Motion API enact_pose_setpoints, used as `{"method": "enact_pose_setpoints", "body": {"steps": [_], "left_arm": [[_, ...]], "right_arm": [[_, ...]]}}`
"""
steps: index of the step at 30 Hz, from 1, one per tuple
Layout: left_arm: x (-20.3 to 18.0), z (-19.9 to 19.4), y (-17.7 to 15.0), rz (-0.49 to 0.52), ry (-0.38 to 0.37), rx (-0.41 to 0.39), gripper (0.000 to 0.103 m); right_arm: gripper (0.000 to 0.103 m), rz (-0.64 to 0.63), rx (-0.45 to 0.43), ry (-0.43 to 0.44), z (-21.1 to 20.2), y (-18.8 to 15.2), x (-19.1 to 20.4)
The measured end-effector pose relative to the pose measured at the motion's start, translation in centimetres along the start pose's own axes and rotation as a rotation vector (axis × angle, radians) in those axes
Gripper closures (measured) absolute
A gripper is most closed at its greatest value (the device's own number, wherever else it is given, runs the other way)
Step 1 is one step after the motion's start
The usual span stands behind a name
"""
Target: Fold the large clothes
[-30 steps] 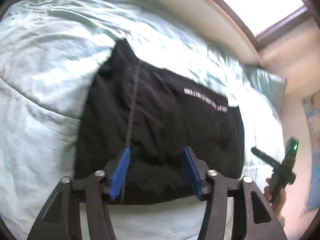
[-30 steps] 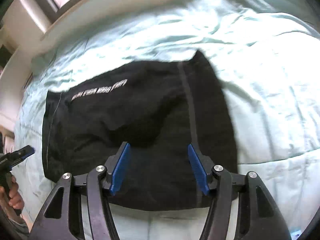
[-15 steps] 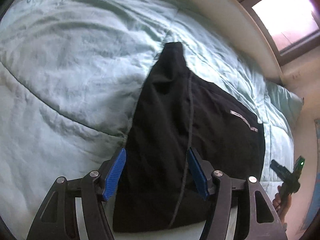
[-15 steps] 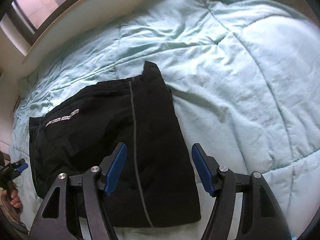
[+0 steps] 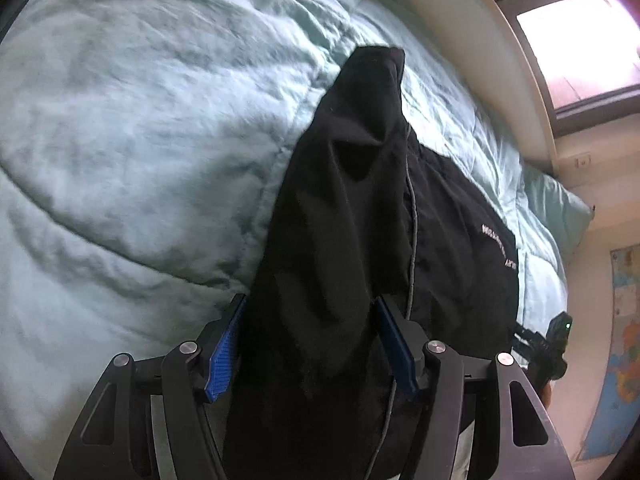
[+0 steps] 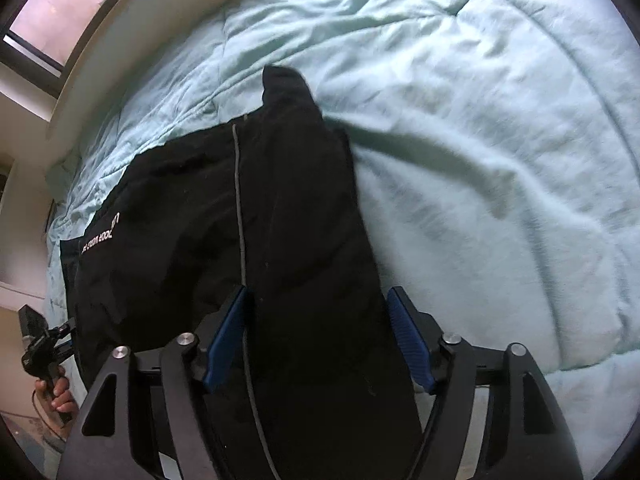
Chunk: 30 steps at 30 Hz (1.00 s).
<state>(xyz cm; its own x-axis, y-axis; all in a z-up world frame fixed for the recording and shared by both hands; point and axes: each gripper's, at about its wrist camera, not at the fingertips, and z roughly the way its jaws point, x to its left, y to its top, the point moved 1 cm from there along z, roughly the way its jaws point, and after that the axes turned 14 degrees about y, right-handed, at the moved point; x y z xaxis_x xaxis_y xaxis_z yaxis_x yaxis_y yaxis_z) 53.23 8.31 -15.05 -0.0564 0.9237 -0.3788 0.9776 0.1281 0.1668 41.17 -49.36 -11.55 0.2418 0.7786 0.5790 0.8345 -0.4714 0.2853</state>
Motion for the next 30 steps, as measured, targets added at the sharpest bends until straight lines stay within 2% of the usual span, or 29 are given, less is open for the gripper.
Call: {"method": "enact_pose_setpoints", "body": {"steps": [4, 9, 11, 15, 18, 19, 20, 21, 23, 26, 28, 30], "left_arm": [[-0.6, 1.0, 0.4, 0.0, -0.04, 0.011, 0.034], [-0.3, 2.7, 0.9, -0.05, -0.116, 0.052, 0.032], [-0.1, 3.4, 1.0, -0.068, -0.139, 0.064, 0.028], [0.0, 4.7, 1.2, -0.099, -0.183, 0.078, 0.025], [-0.1, 5.2, 1.2, -0.116, -0.21, 0.082, 0.025], [-0.3, 5.2, 1.1, -0.113, -0.211, 0.076, 0.026], [-0.6, 5.0, 1.1, -0.101, -0.211, 0.055, 0.043], [-1.2, 4.6, 1.0, -0.067, -0.22, 0.03, 0.05], [-2.4, 3.5, 0.5, -0.005, -0.179, -0.015, 0.062], [-4.0, 1.9, 0.2, 0.051, -0.156, -0.059, 0.07], [-4.7, 0.5, -0.1, 0.057, -0.175, -0.08, 0.072], [-5.2, -1.2, -0.4, 0.05, -0.221, -0.1, 0.073]], "right_arm": [[0.016, -0.021, 0.037, 0.016, 1.8, 0.2, 0.2], [0.012, -0.04, 0.078, 0.04, 4.4, 0.3, 0.6], [0.012, -0.006, 0.078, 0.079, 5.1, 0.5, 0.0], [0.011, 0.111, 0.083, 0.218, 6.6, 0.9, -1.9], [0.011, 0.144, 0.084, 0.259, 7.1, 0.9, -2.5], [0.012, 0.133, 0.085, 0.255, 7.1, 0.9, -2.3], [0.013, 0.119, 0.083, 0.249, 7.1, 0.8, -2.0], [0.016, 0.102, 0.079, 0.242, 6.8, 0.7, -1.9], [0.024, 0.05, 0.05, 0.199, 6.2, 0.3, -0.8], [0.04, -0.053, 0.029, 0.101, 5.5, -0.5, 2.0], [0.058, -0.088, 0.022, 0.097, 4.6, -0.8, 3.3], [0.062, -0.114, 0.015, 0.133, 3.4, -1.1, 4.7]]}}
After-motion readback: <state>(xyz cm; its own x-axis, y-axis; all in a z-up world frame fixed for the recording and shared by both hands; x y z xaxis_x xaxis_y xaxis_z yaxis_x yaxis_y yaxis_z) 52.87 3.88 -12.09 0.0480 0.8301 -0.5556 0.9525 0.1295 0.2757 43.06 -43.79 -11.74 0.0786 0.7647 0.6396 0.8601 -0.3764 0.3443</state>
